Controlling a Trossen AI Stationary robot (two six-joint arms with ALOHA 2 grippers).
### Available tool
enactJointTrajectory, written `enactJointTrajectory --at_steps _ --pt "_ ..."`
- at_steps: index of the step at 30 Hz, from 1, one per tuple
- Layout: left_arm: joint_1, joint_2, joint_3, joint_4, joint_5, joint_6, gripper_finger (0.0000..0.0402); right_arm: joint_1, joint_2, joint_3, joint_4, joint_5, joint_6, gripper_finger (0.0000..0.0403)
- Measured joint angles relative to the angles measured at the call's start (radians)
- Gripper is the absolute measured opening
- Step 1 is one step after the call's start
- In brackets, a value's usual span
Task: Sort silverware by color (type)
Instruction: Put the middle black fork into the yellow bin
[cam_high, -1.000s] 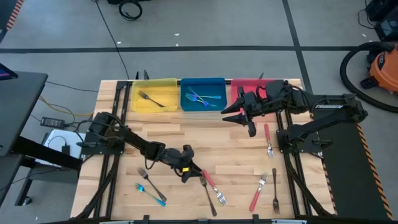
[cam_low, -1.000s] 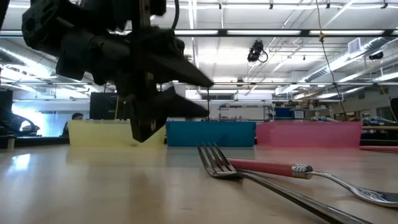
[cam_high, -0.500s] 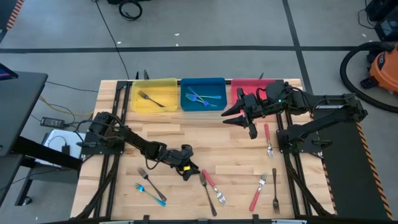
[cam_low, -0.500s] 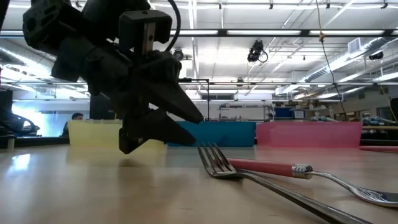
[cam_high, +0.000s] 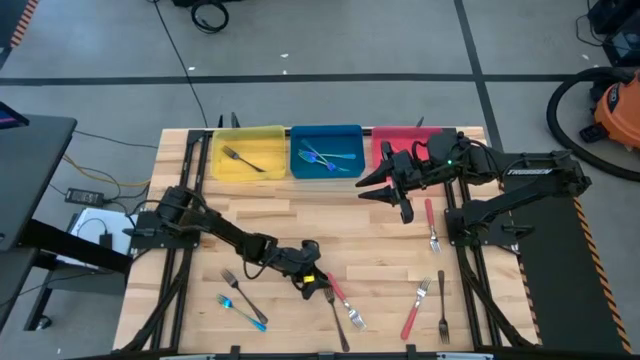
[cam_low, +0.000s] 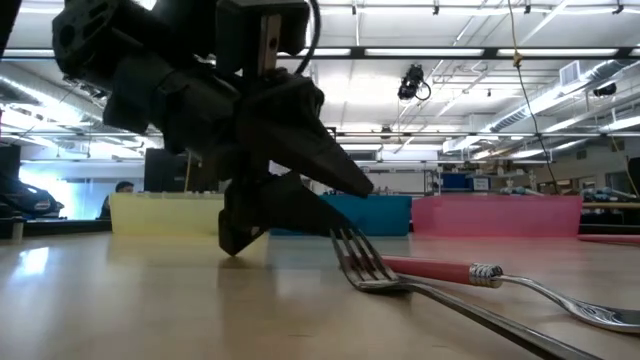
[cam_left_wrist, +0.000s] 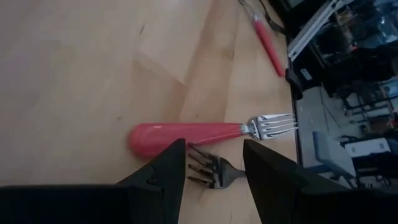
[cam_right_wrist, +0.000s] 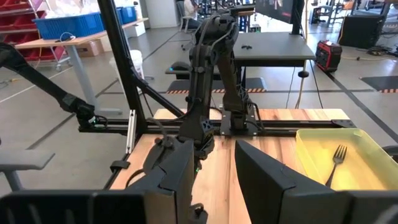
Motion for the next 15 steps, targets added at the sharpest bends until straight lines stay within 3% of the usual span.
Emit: enactJointTrajectory --at_steps 6,15 --pt "0.007 0.001 0.065 -0.169 0.022 0.042 0.0162 0.0 0.0 0.0 -0.005 0.0 0.003 0.0126" --pt "0.008 0.002 0.067 -0.193 0.052 0.051 0.0152 0.0 0.0 0.0 -0.022 0.0 0.003 0.0125"
